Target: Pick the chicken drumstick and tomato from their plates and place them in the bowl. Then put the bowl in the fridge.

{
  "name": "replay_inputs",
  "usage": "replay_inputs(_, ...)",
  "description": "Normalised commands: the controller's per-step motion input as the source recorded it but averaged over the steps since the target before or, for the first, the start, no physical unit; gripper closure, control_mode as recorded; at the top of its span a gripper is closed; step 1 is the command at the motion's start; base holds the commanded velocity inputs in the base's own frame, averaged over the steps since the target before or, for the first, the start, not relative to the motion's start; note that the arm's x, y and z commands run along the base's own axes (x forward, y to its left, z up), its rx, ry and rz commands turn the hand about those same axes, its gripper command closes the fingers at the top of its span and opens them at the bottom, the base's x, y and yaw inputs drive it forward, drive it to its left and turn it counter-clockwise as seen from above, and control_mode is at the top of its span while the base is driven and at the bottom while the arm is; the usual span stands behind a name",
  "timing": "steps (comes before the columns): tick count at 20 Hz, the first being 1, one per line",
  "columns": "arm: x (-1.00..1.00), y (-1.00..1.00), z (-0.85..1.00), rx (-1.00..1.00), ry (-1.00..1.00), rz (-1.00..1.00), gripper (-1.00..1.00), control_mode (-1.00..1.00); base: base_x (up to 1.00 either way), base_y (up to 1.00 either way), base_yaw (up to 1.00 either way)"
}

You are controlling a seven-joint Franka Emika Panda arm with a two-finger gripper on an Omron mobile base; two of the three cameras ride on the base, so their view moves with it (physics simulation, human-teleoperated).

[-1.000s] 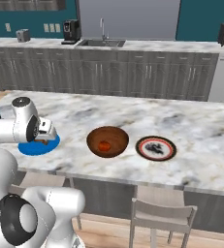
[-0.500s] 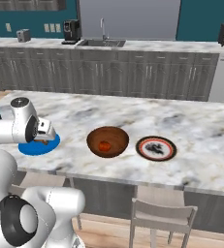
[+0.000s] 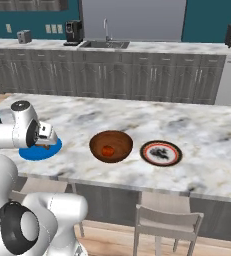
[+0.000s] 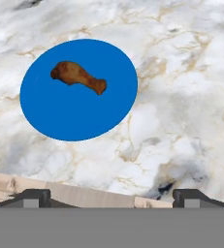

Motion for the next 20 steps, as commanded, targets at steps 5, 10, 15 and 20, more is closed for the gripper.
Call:
replay_inputs(5,0.00,0.00,0.00,0.00,0.00,0.00,-1.00,-1.00,0.00,0.00,0.00)
replay_inputs(10,0.00,0.00,0.00,0.00,0.00,0.00,-1.00,-1.00,0.00,0.00,0.00)
replay_inputs(15,0.01,0.00,-0.02,-0.02,0.02,0.00,-1.00,-1.00,0.00,0.00,0.00)
replay_inputs(20,0.28,0.03,-0.03,-0.12,0.10,0.40,-1.00,-1.00,0.00,0.00,0.00)
